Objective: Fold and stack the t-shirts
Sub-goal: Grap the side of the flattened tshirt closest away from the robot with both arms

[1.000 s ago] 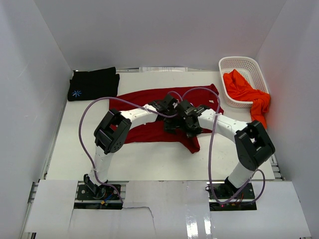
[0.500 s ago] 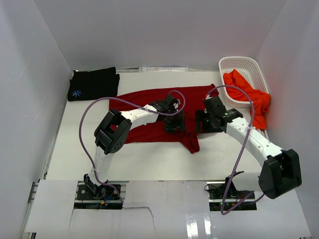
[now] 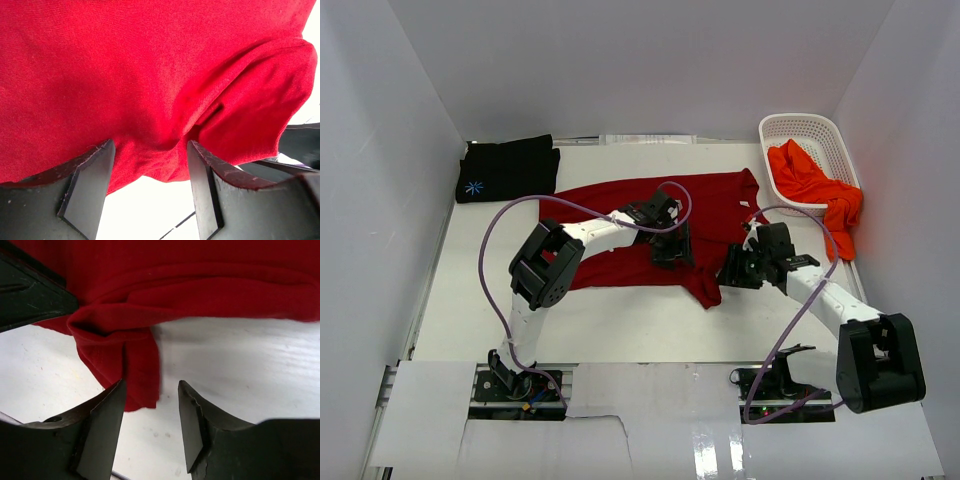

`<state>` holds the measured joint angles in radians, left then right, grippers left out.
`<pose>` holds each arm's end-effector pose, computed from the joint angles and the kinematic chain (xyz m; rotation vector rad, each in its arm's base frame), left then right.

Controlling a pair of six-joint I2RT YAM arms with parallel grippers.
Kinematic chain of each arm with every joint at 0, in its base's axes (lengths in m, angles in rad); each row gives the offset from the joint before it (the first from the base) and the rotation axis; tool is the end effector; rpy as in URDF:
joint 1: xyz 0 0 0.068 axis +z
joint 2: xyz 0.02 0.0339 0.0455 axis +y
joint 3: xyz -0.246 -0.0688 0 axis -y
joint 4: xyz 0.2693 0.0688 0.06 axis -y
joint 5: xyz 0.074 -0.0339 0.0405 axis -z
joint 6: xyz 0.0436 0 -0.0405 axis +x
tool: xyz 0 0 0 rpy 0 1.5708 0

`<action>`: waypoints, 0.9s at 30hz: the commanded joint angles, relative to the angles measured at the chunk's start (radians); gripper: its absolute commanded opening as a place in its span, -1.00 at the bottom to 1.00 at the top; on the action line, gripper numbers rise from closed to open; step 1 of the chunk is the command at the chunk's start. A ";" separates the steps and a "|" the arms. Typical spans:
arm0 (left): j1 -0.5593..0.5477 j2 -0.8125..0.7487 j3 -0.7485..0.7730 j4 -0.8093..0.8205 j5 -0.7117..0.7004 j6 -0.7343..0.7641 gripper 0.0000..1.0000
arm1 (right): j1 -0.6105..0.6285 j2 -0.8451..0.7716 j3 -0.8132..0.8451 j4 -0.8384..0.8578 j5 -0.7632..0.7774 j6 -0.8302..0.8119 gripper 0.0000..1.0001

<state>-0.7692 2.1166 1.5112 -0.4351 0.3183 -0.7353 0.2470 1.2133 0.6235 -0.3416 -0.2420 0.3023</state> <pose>0.3222 -0.3309 0.1203 0.1721 2.8401 -0.8605 0.2500 0.0738 0.1507 -0.0320 2.5425 0.5255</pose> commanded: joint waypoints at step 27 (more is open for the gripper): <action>-0.018 0.028 -0.051 -0.042 0.002 0.001 0.43 | -0.014 0.011 -0.114 0.472 -0.097 -0.098 0.09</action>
<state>-0.7692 2.1166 1.5005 -0.4164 0.3378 -0.7422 0.2363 1.2198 0.4793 0.0788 -0.3401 0.2314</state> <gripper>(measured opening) 0.710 0.551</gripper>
